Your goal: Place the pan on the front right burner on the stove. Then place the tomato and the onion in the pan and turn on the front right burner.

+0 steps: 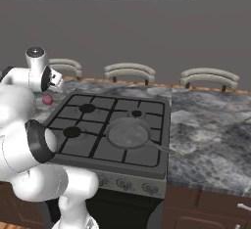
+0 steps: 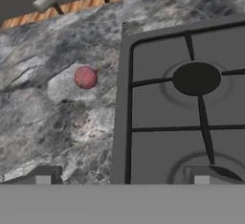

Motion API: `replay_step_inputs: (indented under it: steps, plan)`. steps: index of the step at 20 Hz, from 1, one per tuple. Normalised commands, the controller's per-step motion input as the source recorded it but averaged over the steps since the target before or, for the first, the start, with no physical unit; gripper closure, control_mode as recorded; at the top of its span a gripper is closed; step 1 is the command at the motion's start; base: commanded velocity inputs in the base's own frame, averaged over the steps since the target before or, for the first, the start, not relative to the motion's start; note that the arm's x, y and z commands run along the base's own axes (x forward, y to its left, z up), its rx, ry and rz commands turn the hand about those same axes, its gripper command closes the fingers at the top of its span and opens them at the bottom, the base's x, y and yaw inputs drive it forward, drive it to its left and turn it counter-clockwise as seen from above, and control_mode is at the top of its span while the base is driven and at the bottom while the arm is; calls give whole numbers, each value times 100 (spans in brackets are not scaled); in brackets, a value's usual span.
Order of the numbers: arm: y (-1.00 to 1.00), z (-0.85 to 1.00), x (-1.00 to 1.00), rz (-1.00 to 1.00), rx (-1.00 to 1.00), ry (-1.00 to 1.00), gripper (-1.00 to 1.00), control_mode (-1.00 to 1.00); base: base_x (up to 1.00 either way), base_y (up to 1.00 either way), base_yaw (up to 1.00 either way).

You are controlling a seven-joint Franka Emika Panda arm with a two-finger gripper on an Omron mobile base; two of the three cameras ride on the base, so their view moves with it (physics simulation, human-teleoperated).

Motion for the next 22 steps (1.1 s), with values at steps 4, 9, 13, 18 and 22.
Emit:
replay_step_inputs:
  steps: [4,9,13,18,22]
  plan:
    - [59,0,45,0,0,0,-100,-100,0,0,0]
    - [58,1,53,0,0,7,-100,-100,0,0,0]
    - [33,0,51,0,0,9,-100,-100,0,0,0]
    - [28,0,51,0,-3,3,-100,-100,0,0,0]
    - [32,-1,34,0,-4,0,-100,-100,0,0,0]
